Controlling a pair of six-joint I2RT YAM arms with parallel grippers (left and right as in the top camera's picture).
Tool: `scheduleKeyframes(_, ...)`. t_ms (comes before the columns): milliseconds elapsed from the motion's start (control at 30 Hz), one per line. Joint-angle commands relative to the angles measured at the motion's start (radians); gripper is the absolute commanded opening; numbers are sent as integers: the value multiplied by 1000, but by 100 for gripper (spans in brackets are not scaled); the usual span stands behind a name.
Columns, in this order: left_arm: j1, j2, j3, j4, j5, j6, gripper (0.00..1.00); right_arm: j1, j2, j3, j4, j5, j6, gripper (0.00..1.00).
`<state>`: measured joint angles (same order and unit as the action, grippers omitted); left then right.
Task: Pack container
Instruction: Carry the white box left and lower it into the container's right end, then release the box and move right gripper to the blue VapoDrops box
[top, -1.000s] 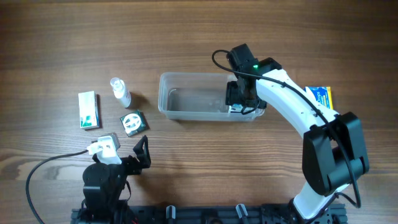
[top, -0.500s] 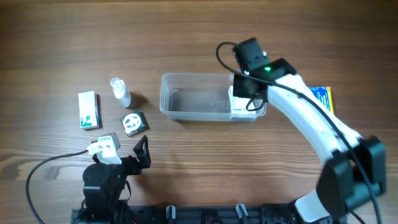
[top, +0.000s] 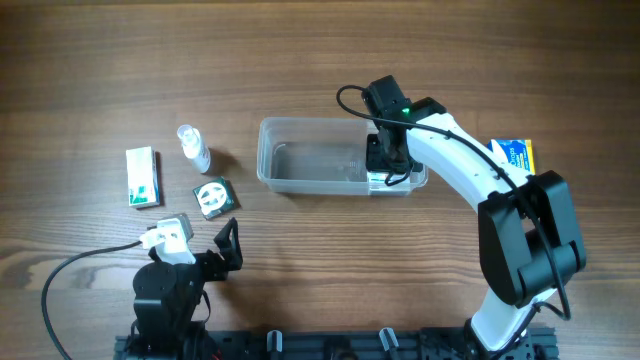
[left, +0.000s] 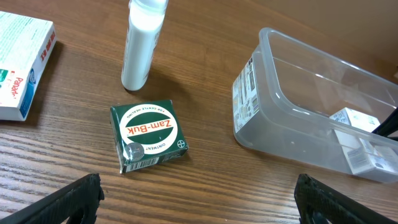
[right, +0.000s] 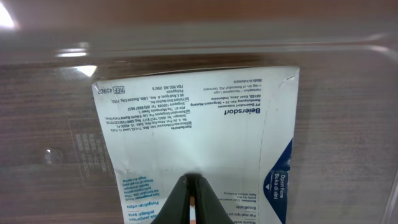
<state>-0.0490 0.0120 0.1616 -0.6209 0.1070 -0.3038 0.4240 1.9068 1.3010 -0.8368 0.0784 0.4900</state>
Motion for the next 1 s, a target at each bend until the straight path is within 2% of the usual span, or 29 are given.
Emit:
scheduleKeyframes(0,8,-9,-3,4,16,5,100,-3,-9,6,-18,24,4,4)
scheduleKeyframes(67,8,-9,-3,4,16,5,100,-3,-85,48,-39,34,-32,5)
scheduleKeyframes(133,8,-9,-3,4,16,5,100,-9,-187,79,-51,35,-50,14)
scheduleKeyframes(167,8,-9,-3,4,16,5,100,-16,-257,86,-55,37,-56,21)
scheduleKeyframes(233,8,-9,-3,5,16,5,100,-32,-369,87,-55,55,-80,29)
scheduleKeyframes(300,8,-9,-3,4,16,5,100,-69,-509,87,-76,150,-80,45)
scheduleKeyframes(433,8,-9,-3,4,16,5,100,-212,-631,83,-172,217,-79,50)
scheduleKeyframes(533,8,-9,-3,5,16,5,100,-401,-624,46,-212,203,-111,49)
scheduleKeyframes(600,8,-9,-3,4,16,5,100,-504,-599,-4,-189,166,-197,42)
scheduleKeyframes(667,8,-9,-3,5,16,5,100,-584,-568,-49,-148,127,-296,41)
scheduleKeyframes(700,8,-9,-3,5,16,5,100,-612,-552,-65,-128,97,-330,45)
scheduleKeyframes(733,8,-9,-3,5,16,5,100,-644,-526,-84,-95,41,-403,66)
scheduleKeyframes(767,8,-9,-3,4,16,5,100,-661,-504,-94,-78,6,-466,75)
scheduleKeyframes(800,8,-9,-3,4,16,5,100,-675,-476,-103,-66,-14,-519,77)
scheduleKeyframes(967,8,-9,-3,4,16,5,100,-686,-303,-114,-33,6,-563,92)
